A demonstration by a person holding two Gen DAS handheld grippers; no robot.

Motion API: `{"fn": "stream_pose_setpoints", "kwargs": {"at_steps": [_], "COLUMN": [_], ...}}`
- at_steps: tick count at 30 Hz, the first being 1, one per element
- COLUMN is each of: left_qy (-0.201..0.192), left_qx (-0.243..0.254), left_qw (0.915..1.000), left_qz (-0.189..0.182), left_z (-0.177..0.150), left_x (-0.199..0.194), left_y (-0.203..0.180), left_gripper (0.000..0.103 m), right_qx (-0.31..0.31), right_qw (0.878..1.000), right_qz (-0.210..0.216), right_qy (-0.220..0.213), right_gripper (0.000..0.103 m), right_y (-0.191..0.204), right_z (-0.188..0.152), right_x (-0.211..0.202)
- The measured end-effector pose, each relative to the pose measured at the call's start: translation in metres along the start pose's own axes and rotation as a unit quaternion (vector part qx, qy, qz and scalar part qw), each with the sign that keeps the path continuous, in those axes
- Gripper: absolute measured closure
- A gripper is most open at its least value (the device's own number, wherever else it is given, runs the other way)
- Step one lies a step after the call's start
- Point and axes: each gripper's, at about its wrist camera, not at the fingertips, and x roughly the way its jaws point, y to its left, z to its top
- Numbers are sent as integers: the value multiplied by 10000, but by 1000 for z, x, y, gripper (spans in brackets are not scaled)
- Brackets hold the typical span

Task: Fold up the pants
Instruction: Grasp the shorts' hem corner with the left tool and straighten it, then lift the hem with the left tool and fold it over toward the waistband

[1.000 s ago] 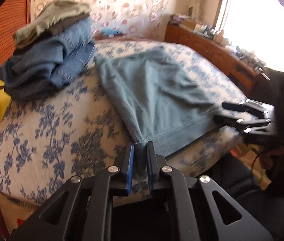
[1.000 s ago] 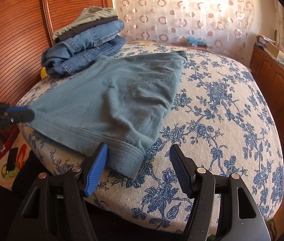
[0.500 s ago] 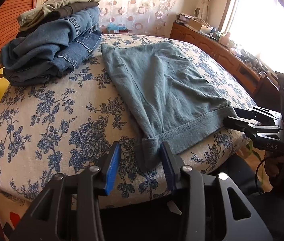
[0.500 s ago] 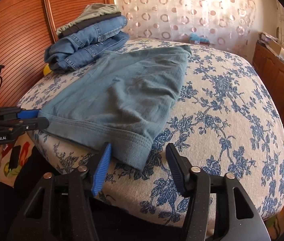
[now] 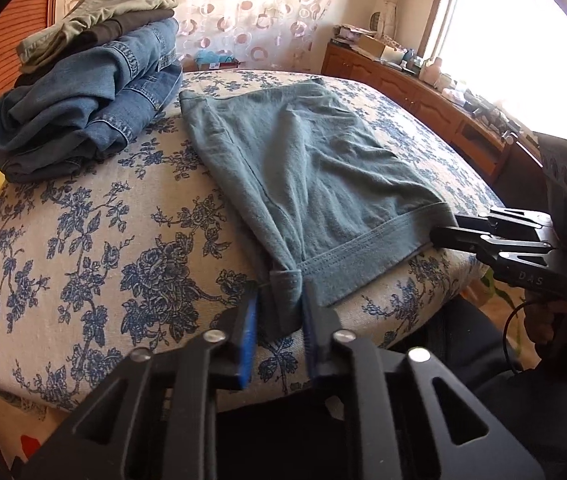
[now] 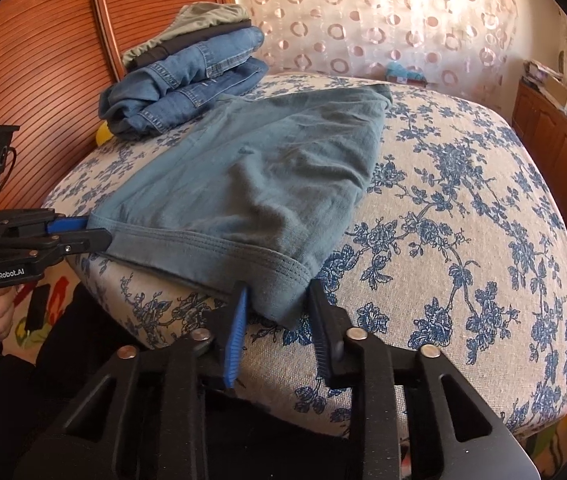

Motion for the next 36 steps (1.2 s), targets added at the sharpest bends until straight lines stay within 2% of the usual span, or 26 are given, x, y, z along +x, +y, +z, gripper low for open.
{"fn": "stream_pose_setpoints", "kwargs": {"at_steps": [4,9,12,18,22,27,36], "left_qy": [-37,-119,-226,-513,-693,-808,-700], "left_qx": [-5,-101,-82,-12,17,35,1], "left_qw": [9999,9996,9994,9983,9975,9967,9974], "left_qz": [-105,-221,-261,-263,-143,-4,175], "left_z": [0,2,10,39,66,98,122], "left_x": [-4,-14,-21,-28,-23,-12,19], "left_y": [-1,4,6,10,17,27,37], "left_gripper": [95,95,95,95,95,95,95], "right_qx": [43,158,225,156,147,195,291], "right_qw": [9999,9989,9977,9956,9946,9947,9959], "right_qz": [166,438,588,551,485,371,186], "right_qy": [8,-57,-235,-739,-908,-940,-838], "right_gripper": [89,92,93,93,93,93,92], "right_y": [-2,-2,-4,-7,-16,-25,-38], "right_z": [-1,-1,7,42,67,94,115], "right_x": [-4,-13,-21,-34,-32,-20,11]}}
